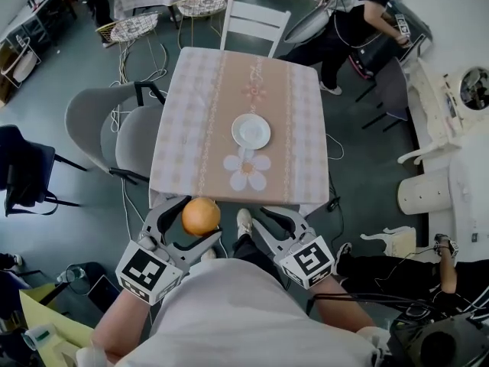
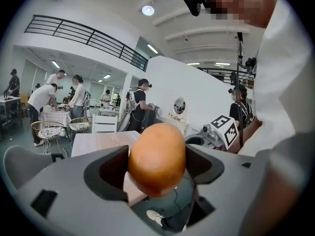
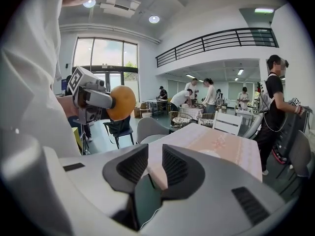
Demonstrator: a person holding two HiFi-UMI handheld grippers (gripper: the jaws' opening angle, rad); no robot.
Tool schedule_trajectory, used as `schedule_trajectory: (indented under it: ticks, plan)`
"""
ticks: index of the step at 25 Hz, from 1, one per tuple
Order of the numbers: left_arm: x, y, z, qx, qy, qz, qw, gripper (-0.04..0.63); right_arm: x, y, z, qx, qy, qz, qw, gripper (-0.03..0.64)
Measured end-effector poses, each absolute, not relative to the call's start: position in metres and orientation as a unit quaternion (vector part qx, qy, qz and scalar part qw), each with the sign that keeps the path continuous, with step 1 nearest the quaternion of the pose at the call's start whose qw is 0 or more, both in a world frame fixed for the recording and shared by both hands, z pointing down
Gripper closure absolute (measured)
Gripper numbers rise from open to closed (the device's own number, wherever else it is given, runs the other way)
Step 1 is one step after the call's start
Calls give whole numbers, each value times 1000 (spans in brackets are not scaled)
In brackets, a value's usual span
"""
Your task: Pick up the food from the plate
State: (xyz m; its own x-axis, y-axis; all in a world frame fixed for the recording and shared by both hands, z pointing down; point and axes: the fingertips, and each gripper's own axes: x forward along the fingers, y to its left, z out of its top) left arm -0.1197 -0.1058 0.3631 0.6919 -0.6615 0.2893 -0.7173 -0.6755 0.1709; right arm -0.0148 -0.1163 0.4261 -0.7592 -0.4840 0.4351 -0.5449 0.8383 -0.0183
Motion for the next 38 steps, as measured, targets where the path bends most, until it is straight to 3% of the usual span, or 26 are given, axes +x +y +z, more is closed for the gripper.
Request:
schedule_trajectory:
  ticks: [24, 38]
  plan:
    - [-121, -55, 372, 920, -354, 97, 137, 230, -31, -59, 408, 289, -935, 29, 206, 594]
    - [-114, -55, 374, 923, -345, 106, 135, 230, -23, -57, 409, 298, -931, 32, 207, 598]
